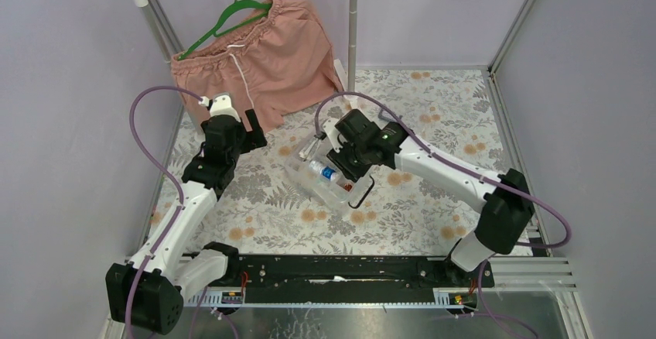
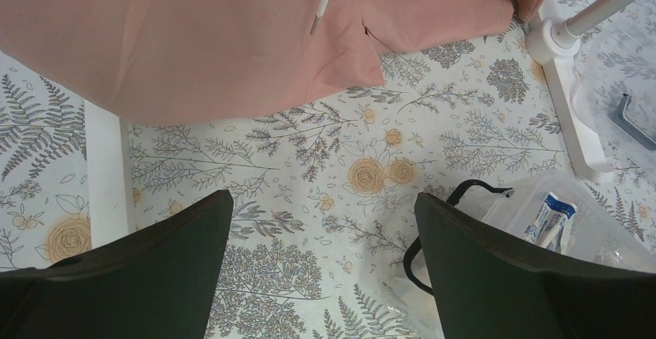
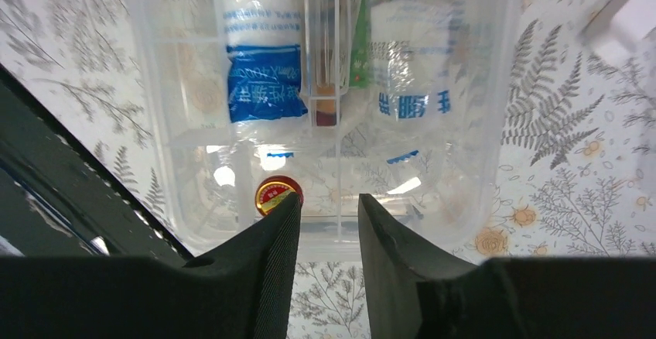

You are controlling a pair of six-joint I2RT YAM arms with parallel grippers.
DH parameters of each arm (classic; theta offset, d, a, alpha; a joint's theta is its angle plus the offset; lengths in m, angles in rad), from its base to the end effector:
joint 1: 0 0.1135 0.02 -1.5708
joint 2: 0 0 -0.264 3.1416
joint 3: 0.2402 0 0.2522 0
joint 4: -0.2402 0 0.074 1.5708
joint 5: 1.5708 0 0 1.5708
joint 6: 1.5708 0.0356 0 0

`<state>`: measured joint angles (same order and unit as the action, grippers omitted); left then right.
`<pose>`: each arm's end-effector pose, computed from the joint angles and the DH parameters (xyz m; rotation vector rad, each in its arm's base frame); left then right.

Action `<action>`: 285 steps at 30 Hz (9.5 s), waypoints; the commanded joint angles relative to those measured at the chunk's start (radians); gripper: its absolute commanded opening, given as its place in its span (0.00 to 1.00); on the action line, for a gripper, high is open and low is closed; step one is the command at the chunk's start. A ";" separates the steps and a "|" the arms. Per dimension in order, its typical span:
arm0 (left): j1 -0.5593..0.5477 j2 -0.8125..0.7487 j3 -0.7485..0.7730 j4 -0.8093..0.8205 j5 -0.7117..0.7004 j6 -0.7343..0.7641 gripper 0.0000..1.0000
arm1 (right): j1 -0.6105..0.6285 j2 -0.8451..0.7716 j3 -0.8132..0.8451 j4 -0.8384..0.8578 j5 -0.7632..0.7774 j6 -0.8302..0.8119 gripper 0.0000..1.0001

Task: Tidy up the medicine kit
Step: Adjust the medicine box at the center of the board, then adjust the medical item in the medicine box, then pick up the lid from the center of the board, then adjust the lid.

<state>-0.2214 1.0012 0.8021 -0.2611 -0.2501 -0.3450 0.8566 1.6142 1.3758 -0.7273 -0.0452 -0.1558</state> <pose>0.2232 -0.0412 0.2980 -0.2807 1.9976 -0.1059 0.2254 0.2625 0.2876 -1.2613 2.2378 0.3298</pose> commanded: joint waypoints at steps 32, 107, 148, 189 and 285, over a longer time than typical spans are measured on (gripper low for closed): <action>0.008 -0.001 0.011 0.031 0.050 0.000 0.96 | -0.192 -0.051 -0.070 0.087 -0.096 0.270 0.00; 0.008 -0.018 0.039 -0.019 0.080 0.006 0.96 | -0.372 0.539 0.456 0.281 0.175 -0.066 0.60; 0.008 -0.035 0.044 -0.041 0.061 0.015 0.96 | -0.332 0.648 0.531 0.395 0.338 -0.135 0.00; -0.075 -0.057 -0.070 1.006 1.076 -0.062 0.98 | -0.382 -0.302 0.243 0.502 -0.795 0.387 0.00; -0.338 0.124 0.564 -0.510 0.837 1.109 0.00 | -0.332 -0.487 0.113 0.287 -0.770 -0.083 0.60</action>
<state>-0.5388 1.1202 1.3281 -0.7029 0.5900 0.6773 0.5041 1.1084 1.5612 -0.5049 -0.7719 -0.1757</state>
